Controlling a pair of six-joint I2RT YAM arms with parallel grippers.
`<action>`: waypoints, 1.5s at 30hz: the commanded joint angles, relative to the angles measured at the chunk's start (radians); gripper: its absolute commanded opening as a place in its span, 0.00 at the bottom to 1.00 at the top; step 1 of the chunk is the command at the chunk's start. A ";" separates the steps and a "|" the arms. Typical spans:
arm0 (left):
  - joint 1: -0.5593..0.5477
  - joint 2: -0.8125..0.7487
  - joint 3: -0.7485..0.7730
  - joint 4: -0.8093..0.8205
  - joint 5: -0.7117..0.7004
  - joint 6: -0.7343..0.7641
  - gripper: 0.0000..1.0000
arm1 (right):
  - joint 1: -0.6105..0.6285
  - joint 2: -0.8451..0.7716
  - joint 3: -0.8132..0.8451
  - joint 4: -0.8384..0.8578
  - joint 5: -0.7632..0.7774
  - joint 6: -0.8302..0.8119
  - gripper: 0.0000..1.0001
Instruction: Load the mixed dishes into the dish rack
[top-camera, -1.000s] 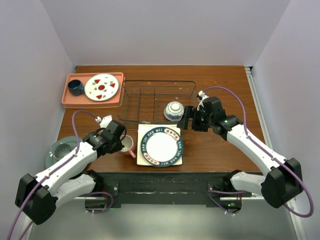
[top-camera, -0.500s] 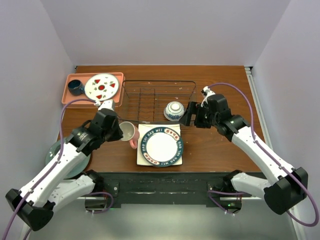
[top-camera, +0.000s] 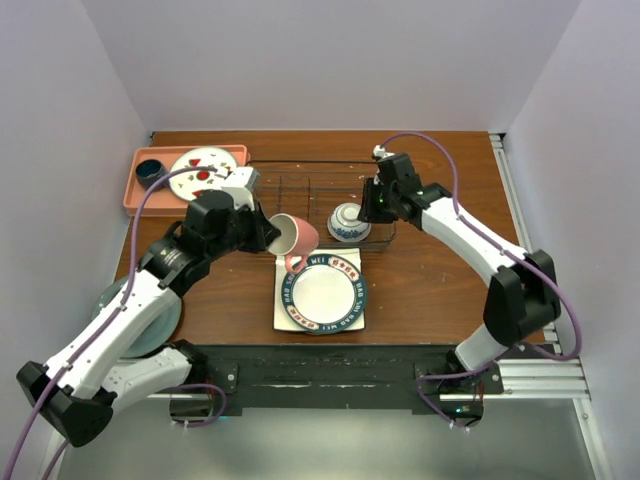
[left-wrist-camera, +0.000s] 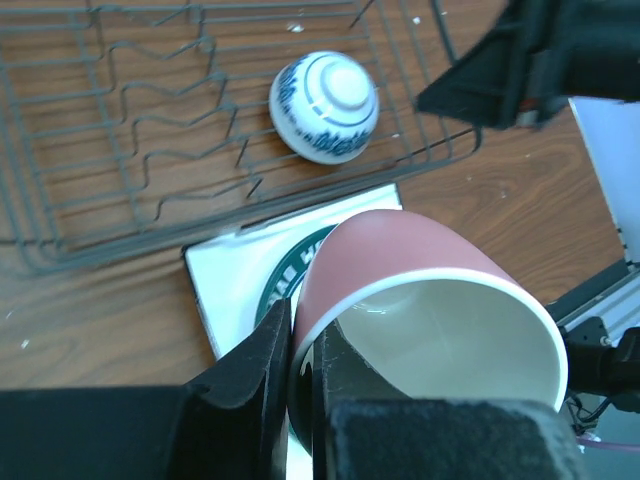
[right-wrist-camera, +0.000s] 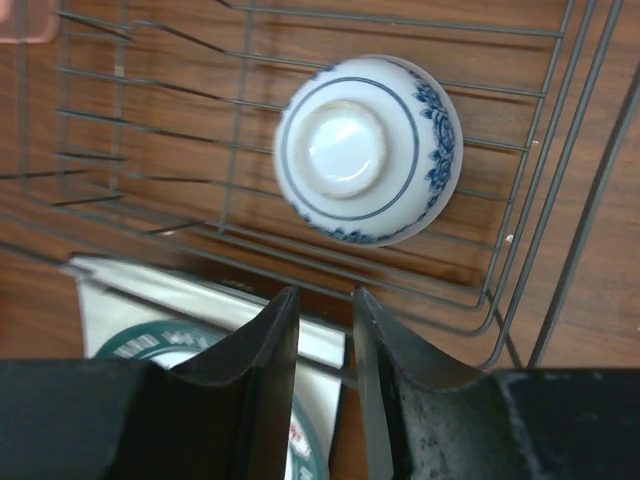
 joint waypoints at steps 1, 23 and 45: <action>-0.001 0.027 0.077 0.223 0.100 0.022 0.00 | 0.002 0.069 0.054 -0.061 0.039 -0.066 0.30; -0.009 0.159 0.089 0.303 0.195 0.049 0.00 | 0.002 0.397 0.247 0.024 0.024 -0.046 0.11; -0.007 0.298 0.192 0.568 0.362 -0.024 0.00 | -0.065 -0.432 -0.135 0.168 -0.176 0.132 0.99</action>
